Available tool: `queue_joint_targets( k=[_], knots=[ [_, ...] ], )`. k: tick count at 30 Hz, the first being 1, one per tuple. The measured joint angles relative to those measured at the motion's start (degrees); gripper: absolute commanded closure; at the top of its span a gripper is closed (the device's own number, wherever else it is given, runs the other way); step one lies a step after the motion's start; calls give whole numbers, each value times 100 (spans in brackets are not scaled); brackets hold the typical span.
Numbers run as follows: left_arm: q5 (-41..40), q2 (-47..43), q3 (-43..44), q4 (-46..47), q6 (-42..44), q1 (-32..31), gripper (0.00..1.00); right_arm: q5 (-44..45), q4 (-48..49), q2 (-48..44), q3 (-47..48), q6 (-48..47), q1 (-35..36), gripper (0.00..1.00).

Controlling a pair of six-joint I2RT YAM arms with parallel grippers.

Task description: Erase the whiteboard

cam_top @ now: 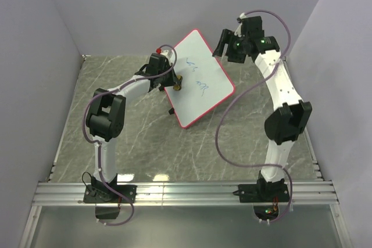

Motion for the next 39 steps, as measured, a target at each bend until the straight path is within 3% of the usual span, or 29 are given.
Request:
queue_joint_targets(
  k=[8, 14, 17, 18, 20, 25, 32, 39],
  knots=[
    [-4, -66, -70, -168, 4, -11, 100, -667, -144, 1211, 616, 186, -625, 26],
    [-20, -66, -68, -177, 2, -17, 100, -1373, 157, 966, -393, 186, -278, 28],
    [-52, -66, -61, -197, 0, -26, 100, -1561, 304, 761, -772, 136, -151, 47],
    [-57, -74, -48, -221, 0, -26, 100, -1611, 404, 664, -894, 138, -151, 60],
    [-81, -74, 24, -339, -2, -33, 100, -1641, 503, 546, -1075, 133, -179, 77],
    [-203, -42, 457, -778, 46, -138, 100, -2127, 758, 448, -1325, 269, -225, 100],
    [-236, -7, 1104, -896, 42, -612, 100, -2249, 951, 385, -1475, 291, -214, 100],
    [-83, -225, 1082, -654, -63, -1058, 100, -2247, 944, 385, -1493, 267, -238, 100]
  ],
)
